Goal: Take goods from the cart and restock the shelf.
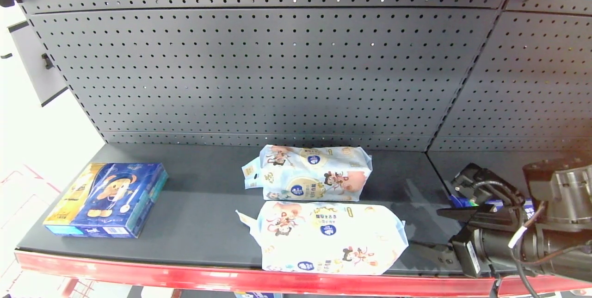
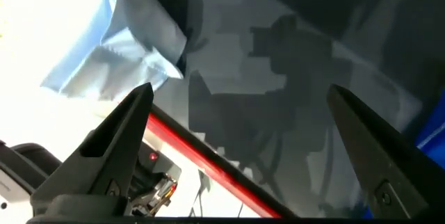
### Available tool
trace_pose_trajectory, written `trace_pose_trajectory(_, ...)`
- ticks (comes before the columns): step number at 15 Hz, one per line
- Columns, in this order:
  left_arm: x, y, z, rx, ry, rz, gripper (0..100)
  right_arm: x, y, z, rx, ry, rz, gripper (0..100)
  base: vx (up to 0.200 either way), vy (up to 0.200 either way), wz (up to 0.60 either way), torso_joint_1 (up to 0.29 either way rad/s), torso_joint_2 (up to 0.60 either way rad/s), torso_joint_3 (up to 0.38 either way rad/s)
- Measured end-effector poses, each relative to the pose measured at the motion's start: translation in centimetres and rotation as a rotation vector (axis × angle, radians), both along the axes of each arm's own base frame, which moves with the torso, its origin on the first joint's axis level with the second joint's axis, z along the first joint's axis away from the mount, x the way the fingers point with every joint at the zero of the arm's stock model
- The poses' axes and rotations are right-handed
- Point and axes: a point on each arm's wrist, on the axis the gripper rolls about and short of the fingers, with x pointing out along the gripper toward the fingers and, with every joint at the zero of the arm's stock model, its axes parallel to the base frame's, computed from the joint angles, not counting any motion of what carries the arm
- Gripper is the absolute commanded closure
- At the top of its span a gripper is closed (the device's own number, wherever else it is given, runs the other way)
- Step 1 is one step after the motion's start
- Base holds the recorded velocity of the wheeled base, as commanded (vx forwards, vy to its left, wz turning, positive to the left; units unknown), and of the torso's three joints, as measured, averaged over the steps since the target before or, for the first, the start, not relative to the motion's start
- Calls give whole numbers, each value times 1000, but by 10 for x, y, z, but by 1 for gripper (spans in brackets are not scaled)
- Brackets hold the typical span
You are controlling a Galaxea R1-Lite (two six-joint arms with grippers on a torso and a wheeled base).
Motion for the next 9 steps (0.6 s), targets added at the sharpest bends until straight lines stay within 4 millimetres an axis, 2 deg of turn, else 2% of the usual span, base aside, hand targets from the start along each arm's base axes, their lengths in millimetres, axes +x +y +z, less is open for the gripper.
trace_pose_trajectory(6,0,0,0,0,-1,1,0,14,14,2,0,0,35,0,0,0,0,0,0,0)
trace_pose_trajectory(9,0,0,0,-1,-1,1,0,15,21,1,-1,4,61,0,0,0,0,0,0,0)
